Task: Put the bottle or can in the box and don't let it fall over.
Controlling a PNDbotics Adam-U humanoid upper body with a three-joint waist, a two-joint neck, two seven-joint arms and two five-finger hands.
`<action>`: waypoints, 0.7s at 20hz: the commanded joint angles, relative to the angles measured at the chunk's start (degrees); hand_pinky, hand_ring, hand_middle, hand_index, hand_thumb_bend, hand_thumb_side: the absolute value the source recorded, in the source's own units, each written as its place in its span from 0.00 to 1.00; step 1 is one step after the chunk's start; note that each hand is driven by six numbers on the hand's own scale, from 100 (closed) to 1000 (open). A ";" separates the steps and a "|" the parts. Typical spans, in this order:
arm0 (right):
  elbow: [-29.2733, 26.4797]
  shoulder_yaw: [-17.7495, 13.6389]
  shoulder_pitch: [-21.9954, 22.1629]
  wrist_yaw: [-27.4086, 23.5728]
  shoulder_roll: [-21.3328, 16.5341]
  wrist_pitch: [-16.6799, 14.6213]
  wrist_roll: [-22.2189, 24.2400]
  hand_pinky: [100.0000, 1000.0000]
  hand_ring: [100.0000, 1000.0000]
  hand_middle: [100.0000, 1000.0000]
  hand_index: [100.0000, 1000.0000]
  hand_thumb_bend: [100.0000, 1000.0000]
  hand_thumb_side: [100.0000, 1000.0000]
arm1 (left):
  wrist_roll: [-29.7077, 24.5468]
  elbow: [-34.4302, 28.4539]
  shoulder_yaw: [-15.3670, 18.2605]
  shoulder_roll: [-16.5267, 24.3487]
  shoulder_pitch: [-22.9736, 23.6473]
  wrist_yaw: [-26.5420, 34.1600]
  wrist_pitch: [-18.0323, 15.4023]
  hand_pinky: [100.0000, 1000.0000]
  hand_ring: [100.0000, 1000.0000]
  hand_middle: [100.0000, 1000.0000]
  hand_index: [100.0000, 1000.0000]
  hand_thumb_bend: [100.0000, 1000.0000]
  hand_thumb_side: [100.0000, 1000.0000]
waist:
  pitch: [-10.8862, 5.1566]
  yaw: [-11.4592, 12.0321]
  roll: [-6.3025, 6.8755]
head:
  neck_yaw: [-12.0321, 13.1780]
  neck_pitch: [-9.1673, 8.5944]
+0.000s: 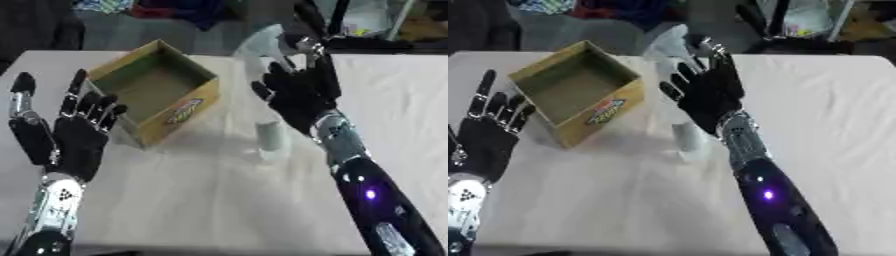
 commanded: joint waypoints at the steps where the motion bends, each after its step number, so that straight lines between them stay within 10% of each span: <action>1: -2.85 -0.16 -1.46 -1.54 -0.72 0.08 0.06 0.20 0.00 0.00 1.00 0.00 0.28 | 0.02 -1.01 0.05 0.52 -0.33 0.18 0.09 0.55 0.54 0.34 1.00 0.30 0.81 | -1.10 0.00 0.21 | -0.05 0.39; 14: -5.10 -1.92 -8.06 -5.24 -3.87 -2.43 -0.16 0.23 0.00 0.00 1.00 0.00 0.25 | -0.29 -1.18 -0.53 -0.27 -1.76 0.92 0.46 0.55 0.53 0.34 1.00 0.30 0.80 | -0.67 3.56 1.29 | -2.08 -0.42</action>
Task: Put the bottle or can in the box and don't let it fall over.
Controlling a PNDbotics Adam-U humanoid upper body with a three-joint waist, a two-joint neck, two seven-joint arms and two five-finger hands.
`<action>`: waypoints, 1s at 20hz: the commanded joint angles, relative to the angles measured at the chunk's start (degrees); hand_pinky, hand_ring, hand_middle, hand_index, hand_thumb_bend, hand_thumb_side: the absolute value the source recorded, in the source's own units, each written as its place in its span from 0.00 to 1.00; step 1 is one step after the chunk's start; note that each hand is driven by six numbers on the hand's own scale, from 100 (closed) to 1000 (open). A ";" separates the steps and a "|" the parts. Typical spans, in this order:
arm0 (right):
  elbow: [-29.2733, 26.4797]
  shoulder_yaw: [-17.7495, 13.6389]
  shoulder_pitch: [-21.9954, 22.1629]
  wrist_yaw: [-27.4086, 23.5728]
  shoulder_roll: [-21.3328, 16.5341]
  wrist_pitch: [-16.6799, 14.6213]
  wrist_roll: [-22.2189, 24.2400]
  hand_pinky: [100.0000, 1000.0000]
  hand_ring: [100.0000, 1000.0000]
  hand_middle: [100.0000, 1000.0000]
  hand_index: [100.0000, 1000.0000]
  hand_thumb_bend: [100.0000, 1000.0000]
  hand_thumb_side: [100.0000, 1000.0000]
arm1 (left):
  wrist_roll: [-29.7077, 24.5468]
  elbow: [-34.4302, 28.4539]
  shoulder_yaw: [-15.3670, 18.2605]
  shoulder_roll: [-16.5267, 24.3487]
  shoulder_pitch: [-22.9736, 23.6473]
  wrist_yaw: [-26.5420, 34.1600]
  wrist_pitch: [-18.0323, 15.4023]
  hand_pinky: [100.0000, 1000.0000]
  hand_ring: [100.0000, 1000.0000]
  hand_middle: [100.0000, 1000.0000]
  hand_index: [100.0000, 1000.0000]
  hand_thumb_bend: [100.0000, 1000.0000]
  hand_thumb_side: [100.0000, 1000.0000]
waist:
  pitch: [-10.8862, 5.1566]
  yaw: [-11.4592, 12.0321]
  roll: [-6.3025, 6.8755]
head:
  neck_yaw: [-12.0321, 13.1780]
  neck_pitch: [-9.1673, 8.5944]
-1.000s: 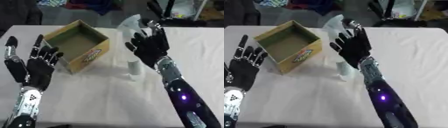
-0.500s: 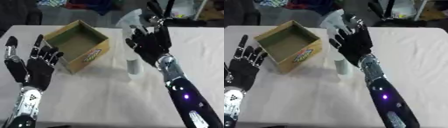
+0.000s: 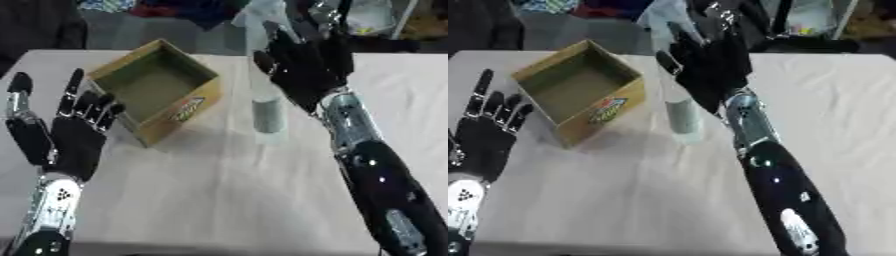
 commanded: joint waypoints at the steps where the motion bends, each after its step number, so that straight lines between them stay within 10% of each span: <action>1: -1.51 -1.01 -3.38 -0.74 -1.71 -1.16 0.32 0.24 0.00 0.00 1.00 0.00 0.25 | -0.24 -1.19 -0.37 -0.19 -1.47 0.73 0.42 0.55 0.53 0.34 1.00 0.30 0.80 | -0.51 1.33 0.41 | -1.52 -0.83; 10: 4.84 -3.13 -11.16 3.01 -5.01 -3.47 4.09 0.29 0.00 0.01 1.00 0.00 0.28 | -1.37 -1.90 -2.31 -1.28 -6.52 2.47 1.86 0.55 0.52 0.34 1.00 0.30 0.78 | 1.90 12.30 0.05 | -10.44 -5.75; 20: 14.92 -7.49 -19.09 8.67 -7.97 -7.90 8.73 0.30 0.00 0.01 1.00 0.00 0.30 | -3.51 -1.73 -6.52 -2.60 -13.31 4.35 5.77 0.55 0.51 0.34 1.00 0.32 0.76 | 5.50 25.07 -4.17 | -22.30 -10.54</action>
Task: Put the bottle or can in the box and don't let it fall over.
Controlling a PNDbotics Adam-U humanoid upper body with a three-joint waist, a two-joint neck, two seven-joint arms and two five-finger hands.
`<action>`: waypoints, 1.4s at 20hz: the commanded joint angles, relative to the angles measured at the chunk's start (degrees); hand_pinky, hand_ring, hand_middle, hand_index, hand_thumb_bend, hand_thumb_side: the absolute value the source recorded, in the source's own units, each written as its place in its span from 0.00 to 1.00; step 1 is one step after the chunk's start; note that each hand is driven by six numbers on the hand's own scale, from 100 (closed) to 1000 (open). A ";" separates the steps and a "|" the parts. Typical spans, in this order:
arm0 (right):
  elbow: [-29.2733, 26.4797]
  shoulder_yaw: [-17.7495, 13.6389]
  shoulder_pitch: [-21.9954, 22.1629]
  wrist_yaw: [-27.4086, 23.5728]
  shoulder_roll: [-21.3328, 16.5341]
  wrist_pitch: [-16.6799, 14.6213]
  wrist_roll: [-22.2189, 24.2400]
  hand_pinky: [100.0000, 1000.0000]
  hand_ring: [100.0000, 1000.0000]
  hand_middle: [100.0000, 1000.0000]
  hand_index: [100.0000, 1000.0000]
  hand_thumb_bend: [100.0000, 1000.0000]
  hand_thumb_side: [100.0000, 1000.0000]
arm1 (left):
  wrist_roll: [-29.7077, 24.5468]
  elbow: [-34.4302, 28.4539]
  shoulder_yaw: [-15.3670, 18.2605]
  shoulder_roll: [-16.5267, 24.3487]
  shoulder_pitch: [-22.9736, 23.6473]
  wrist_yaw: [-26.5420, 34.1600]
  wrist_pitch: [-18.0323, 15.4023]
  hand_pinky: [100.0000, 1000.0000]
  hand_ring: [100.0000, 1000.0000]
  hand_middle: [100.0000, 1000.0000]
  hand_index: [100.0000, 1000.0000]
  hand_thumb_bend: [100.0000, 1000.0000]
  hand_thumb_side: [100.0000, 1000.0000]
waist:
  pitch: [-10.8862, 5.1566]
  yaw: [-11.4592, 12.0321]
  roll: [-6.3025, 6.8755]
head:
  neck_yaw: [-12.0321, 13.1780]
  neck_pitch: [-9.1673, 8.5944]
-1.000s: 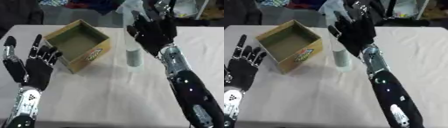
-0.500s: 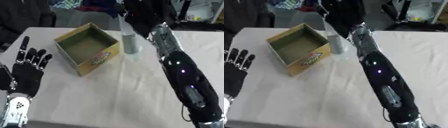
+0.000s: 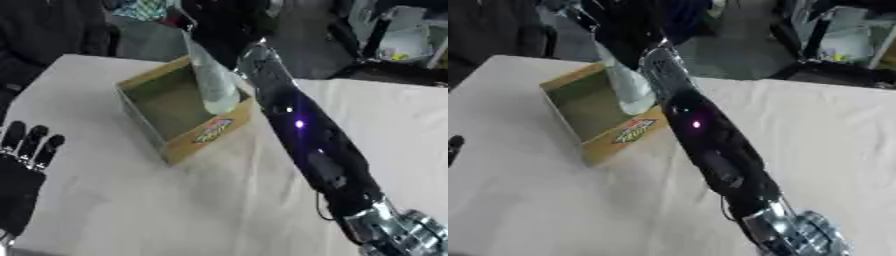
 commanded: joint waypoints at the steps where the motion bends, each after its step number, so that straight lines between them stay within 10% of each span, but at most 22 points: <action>1: 1.69 -1.63 -2.27 1.29 -1.73 -1.19 1.20 0.30 0.00 0.01 1.00 0.00 0.29 | -0.62 -0.96 -1.00 -0.79 -2.24 0.75 1.07 0.55 0.51 0.34 1.00 0.32 0.76 | -0.02 1.09 -0.07 | -3.29 -1.93; 9: 5.95 -2.79 4.18 -0.17 4.60 0.87 3.03 0.22 0.00 0.00 1.00 0.00 0.29 | -0.81 -0.96 -1.22 -1.29 -3.01 0.45 1.58 0.55 0.50 0.34 1.00 0.33 0.77 | 2.21 -0.16 -0.86 | -4.34 -1.84; 17: 6.67 -0.80 11.94 3.70 8.16 3.54 3.63 0.24 0.01 0.00 1.00 0.00 0.33 | -0.60 -0.41 -0.76 -1.08 -1.19 -0.21 1.24 0.55 0.50 0.33 1.00 0.34 0.77 | 1.21 -4.42 -0.54 | -1.14 -0.93; 28: -6.93 2.36 19.25 -1.11 2.43 4.33 4.83 0.35 0.07 0.04 1.00 0.00 0.31 | 0.22 1.14 0.95 0.60 3.81 -1.73 -0.25 0.55 0.49 0.33 1.00 0.36 0.77 | -1.81 -14.41 -1.02 | 7.70 3.29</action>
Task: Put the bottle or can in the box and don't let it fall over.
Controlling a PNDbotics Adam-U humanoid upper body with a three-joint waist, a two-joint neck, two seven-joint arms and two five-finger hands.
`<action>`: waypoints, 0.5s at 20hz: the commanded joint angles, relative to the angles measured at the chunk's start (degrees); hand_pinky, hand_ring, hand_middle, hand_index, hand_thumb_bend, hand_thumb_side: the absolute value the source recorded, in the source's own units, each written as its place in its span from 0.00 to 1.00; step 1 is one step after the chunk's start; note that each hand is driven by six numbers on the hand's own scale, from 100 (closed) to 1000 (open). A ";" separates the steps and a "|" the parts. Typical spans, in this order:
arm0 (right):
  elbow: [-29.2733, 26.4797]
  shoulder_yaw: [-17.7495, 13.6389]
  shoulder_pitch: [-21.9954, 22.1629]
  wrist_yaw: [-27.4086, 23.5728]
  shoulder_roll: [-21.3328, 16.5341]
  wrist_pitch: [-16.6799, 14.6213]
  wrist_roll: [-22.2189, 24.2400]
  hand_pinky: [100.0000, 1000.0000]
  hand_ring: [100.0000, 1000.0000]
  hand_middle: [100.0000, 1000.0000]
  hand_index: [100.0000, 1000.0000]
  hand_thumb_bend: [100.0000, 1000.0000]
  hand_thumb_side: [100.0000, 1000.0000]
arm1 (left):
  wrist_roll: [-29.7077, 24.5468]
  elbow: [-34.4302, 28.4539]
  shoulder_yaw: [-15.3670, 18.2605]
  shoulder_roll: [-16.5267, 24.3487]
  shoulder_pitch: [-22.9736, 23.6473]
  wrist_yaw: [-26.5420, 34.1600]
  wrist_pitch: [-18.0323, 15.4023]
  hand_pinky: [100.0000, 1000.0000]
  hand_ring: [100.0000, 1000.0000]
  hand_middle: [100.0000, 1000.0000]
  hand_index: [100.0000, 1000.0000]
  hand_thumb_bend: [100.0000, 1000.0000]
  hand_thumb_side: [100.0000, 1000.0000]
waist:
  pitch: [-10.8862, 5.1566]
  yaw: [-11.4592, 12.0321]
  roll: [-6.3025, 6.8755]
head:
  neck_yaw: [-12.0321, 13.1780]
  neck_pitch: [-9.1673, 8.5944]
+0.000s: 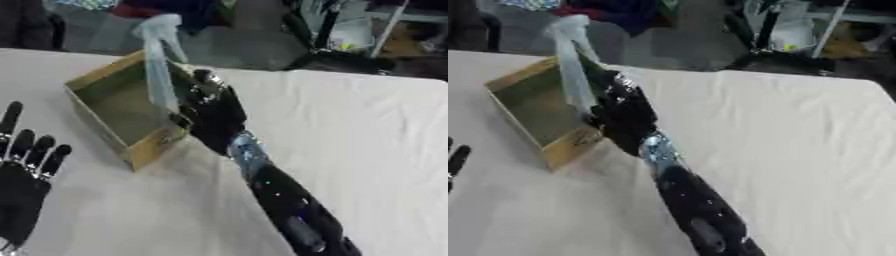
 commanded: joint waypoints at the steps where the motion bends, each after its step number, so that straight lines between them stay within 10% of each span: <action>1: -5.80 0.31 0.46 -2.85 -3.37 -0.35 0.31 0.36 0.08 0.05 1.00 0.00 0.31 | 0.13 -0.30 0.82 1.33 0.52 -0.50 -0.66 0.55 0.49 0.33 1.00 0.36 0.77 | -1.45 -1.29 0.23 | 2.32 1.27; 10: -18.69 -3.95 11.82 -1.96 -11.41 -3.71 -1.81 0.52 0.12 0.18 1.00 0.00 0.42 | 0.70 0.18 2.20 3.17 3.74 -1.53 -1.92 0.55 0.49 0.33 1.00 0.36 0.78 | -3.24 -8.96 -0.31 | 8.52 4.81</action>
